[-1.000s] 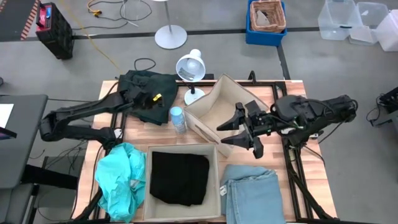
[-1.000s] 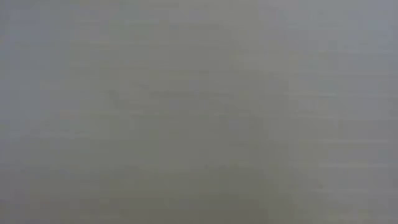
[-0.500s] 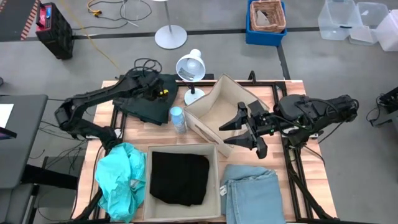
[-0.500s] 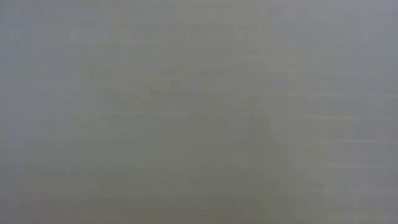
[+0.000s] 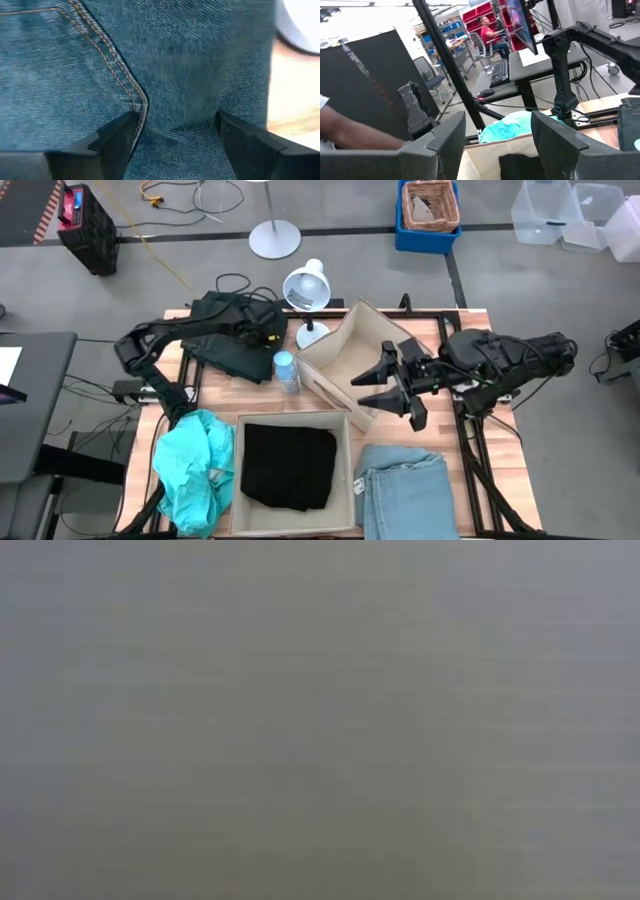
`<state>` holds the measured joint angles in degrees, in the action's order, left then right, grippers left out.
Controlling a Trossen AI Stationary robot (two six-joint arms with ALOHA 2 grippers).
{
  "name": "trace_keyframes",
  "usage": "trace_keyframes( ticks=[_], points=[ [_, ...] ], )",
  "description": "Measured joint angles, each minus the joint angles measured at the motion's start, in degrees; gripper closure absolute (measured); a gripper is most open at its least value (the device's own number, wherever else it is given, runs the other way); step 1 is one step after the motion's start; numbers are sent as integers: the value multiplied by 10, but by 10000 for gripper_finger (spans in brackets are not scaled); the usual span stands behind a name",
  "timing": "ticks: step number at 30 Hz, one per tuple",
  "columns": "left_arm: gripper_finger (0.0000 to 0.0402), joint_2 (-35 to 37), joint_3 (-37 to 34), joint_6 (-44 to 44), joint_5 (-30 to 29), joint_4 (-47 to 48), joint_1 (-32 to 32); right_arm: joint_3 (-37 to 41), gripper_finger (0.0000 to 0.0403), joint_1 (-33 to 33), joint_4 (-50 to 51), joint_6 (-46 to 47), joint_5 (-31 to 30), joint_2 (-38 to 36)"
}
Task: Sort clothes
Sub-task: Put the dark blue pants into the bottom laundry bin
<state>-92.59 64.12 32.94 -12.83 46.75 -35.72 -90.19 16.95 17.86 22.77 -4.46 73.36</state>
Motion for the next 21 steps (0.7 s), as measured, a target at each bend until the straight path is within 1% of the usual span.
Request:
trace_keyframes(
  ticks=[3, 7, 11, 14, 16, 21],
  points=[
    [126, -23, 0, 3, 4, -1, 0, 0, 163, -3, -1, 7, 0, 0],
    [127, -44, 1, -14, 8, -3, 0, 0, 163, -2, -1, 8, 0, 0],
    [141, -61, 1, -21, 8, -4, -1, 0, 163, -3, -2, 8, 0, 0],
    [166, -73, 1, -27, 9, -6, -2, 0, 163, -6, -3, 8, 0, 0],
    [190, -78, 1, -38, 10, -6, -3, 0, 163, -6, -3, 8, -1, 0],
    [270, -77, 0, -55, 11, -10, -4, 0, 163, -6, -3, 8, -1, 0]
  ],
)
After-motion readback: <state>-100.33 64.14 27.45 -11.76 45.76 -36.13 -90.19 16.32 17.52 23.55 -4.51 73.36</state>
